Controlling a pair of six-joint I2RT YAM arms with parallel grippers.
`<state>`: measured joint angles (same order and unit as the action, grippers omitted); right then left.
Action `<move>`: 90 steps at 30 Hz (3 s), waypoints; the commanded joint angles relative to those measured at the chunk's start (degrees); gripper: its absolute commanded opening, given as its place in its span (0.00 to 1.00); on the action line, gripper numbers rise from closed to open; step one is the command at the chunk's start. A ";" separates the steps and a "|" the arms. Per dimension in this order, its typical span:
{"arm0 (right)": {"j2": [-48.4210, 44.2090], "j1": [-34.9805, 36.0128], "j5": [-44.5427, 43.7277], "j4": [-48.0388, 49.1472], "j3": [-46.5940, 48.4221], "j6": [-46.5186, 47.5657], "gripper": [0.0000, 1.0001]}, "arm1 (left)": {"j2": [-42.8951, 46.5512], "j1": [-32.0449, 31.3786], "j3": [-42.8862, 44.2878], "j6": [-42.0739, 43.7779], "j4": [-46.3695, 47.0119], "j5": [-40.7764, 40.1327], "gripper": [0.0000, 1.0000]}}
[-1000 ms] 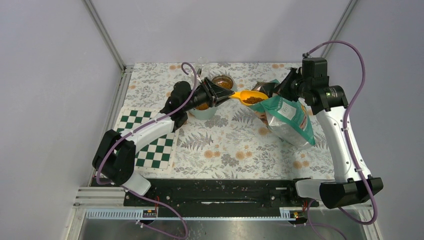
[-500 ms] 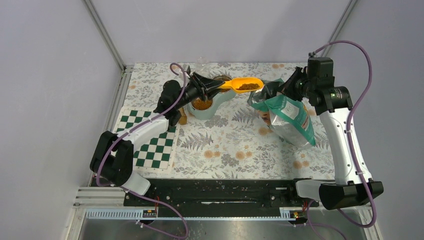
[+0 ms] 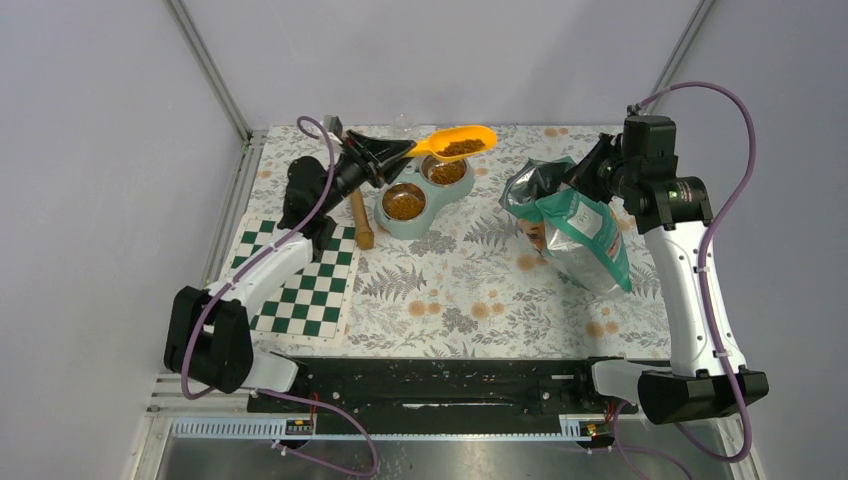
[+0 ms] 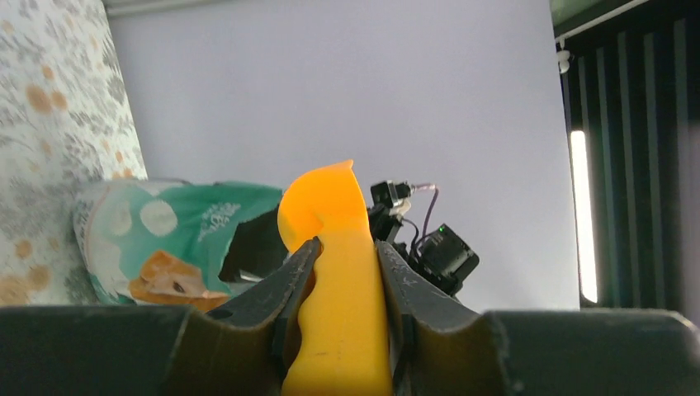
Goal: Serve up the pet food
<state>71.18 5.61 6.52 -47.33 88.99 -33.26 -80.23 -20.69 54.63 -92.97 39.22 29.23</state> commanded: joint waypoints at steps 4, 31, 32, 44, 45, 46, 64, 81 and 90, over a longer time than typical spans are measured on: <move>-2.62 -0.42 -1.38 2.64 2.15 0.21 0.00 | 2.27 3.17 0.53 8.49 -6.99 -6.59 0.00; -3.42 -1.21 -3.23 2.81 0.13 1.04 0.00 | -17.60 0.02 8.30 15.03 -14.81 -37.06 0.00; -3.77 -1.21 -3.42 2.62 0.11 1.07 0.00 | -17.94 -0.07 9.52 15.67 -16.60 -37.80 0.00; -5.77 -1.56 -4.71 2.30 -1.15 1.50 0.00 | -21.46 -3.40 23.32 25.74 -37.24 -47.49 0.00; -5.96 -1.67 -4.76 2.26 -1.23 1.51 0.00 | -21.79 -3.78 24.44 26.58 -38.11 -48.08 0.00; -6.08 -1.71 -4.77 2.26 -1.27 1.58 0.00 | -22.26 -4.27 25.73 27.44 -38.96 -48.94 0.00; -7.56 -1.87 -4.90 1.91 -2.20 1.96 0.00 | -30.02 -13.68 42.89 52.94 -49.00 -67.14 0.00; -5.74 -1.83 0.34 2.02 -0.15 3.75 0.00 | -6.30 -14.81 37.44 63.62 -43.50 -23.86 0.00; -6.25 -1.84 2.71 4.50 -2.16 2.89 0.00 | -1.25 -14.78 29.63 64.16 -29.63 2.17 0.00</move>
<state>65.91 4.10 7.16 -46.59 85.95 -30.57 -80.66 -35.33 87.46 -29.34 1.58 15.90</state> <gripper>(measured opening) 0.022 0.286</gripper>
